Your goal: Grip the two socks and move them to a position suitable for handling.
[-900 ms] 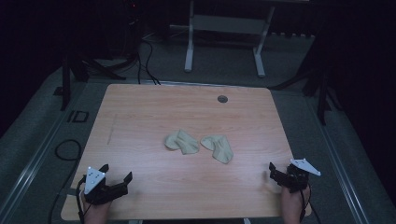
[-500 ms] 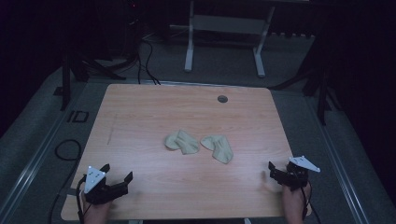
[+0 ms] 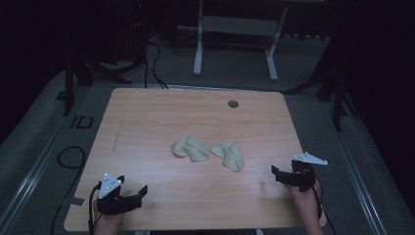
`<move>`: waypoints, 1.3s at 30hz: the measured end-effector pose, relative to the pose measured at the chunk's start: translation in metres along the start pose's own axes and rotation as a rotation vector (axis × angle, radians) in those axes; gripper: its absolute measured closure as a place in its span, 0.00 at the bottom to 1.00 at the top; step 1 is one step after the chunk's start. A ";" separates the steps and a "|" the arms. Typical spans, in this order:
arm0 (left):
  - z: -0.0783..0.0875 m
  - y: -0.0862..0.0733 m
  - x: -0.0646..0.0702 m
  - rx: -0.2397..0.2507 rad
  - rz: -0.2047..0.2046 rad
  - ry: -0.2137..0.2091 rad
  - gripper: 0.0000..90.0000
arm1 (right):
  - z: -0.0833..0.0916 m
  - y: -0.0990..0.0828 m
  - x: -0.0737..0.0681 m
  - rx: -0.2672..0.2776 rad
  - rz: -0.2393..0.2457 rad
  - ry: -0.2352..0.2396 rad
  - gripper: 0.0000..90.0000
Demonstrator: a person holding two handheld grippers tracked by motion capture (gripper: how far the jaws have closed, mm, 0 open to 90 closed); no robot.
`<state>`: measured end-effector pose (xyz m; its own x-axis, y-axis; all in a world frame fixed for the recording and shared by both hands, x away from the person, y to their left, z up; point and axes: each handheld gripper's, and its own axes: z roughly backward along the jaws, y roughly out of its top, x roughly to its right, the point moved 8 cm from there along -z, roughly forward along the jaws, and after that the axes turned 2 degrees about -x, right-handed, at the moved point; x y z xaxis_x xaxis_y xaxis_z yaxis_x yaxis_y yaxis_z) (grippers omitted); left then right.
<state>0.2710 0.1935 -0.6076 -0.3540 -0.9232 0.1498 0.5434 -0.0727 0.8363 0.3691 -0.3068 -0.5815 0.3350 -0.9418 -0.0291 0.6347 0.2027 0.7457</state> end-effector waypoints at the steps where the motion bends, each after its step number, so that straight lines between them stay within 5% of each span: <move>1: 0.000 0.000 0.001 0.000 -0.003 -0.004 0.05 | 0.000 0.000 0.000 0.000 0.000 0.000 0.14; 9: -0.002 -0.001 0.008 -0.015 -0.026 -0.019 0.04 | -0.018 0.020 -0.025 -0.038 -0.001 0.089 0.15; 22: -0.004 -0.002 0.014 -0.037 -0.045 -0.038 0.04 | -0.045 0.057 -0.070 -0.055 0.049 0.142 0.24; 28: -0.006 -0.005 0.017 -0.057 -0.062 -0.043 0.05 | -0.071 0.068 -0.102 -0.104 0.108 0.175 0.26; 39: -0.007 -0.006 0.018 -0.065 -0.079 -0.049 0.05 | -0.113 0.068 -0.134 -0.176 0.182 0.158 0.36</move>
<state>0.2667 0.1743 -0.6136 -0.4339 -0.8940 0.1115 0.5597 -0.1706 0.8110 0.4455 -0.1362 -0.6023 0.5497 -0.8352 -0.0186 0.6604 0.4208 0.6219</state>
